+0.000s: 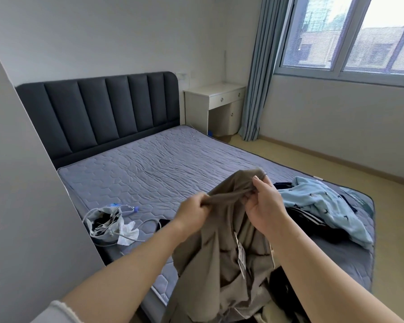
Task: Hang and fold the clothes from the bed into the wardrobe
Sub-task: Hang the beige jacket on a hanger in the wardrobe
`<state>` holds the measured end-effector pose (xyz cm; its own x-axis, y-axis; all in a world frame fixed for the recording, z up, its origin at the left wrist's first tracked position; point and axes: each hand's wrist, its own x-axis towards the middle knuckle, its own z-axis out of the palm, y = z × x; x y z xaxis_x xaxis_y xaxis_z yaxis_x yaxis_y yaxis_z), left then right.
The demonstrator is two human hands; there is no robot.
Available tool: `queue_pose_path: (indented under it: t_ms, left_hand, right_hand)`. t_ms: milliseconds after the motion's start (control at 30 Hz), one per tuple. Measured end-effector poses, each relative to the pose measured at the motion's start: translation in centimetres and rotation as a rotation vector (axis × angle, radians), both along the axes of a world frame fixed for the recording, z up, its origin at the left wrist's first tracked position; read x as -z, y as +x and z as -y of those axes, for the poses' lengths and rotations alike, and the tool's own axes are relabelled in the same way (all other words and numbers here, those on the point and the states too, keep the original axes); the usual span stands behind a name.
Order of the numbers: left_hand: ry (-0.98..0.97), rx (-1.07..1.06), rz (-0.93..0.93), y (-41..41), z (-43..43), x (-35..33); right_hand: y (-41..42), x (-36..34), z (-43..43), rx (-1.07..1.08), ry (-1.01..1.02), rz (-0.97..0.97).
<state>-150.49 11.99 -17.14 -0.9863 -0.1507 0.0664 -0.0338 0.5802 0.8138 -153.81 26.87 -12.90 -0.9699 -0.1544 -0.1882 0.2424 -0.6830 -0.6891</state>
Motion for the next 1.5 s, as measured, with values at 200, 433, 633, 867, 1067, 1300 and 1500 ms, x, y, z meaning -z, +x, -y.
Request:
queue_pose_path:
  t_ms: [200, 433, 633, 867, 1067, 1300, 1500]
  left_hand:
    - [0.031, -0.081, -0.364, -1.0, 1.8, -5.6]
    - [-0.146, 0.148, -0.449, -0.4, 0.5, -8.8]
    - [-0.113, 0.329, -0.011, -0.3, 3.3, -8.7]
    - [-0.095, 0.474, 0.642, 0.0, 7.1, -6.6]
    - [-0.592, -0.166, 0.226, -1.7, 8.7, -6.1]
    - [0.558, -0.291, 0.049, -1.9, 2.1, -8.9]
    - [0.293, 0.178, 0.07, -1.0, 2.1, -9.5]
  right_hand:
    - [0.7, 1.4, 0.7, -0.132, 0.49, 0.047]
    - [1.0, 1.5, 2.2, -0.181, 0.904, -0.409]
    - [-0.2, 2.7, 1.1, 0.065, 0.812, -0.263]
    - [-2.1, 2.3, -1.2, 0.319, 0.588, -0.116]
    - [-1.9, 2.7, -1.9, 0.339, 0.691, -0.083]
    - [0.6, 1.2, 1.8, -0.262, 0.934, -0.383]
    - [0.7, 1.0, 1.8, -0.205, 0.905, -0.324]
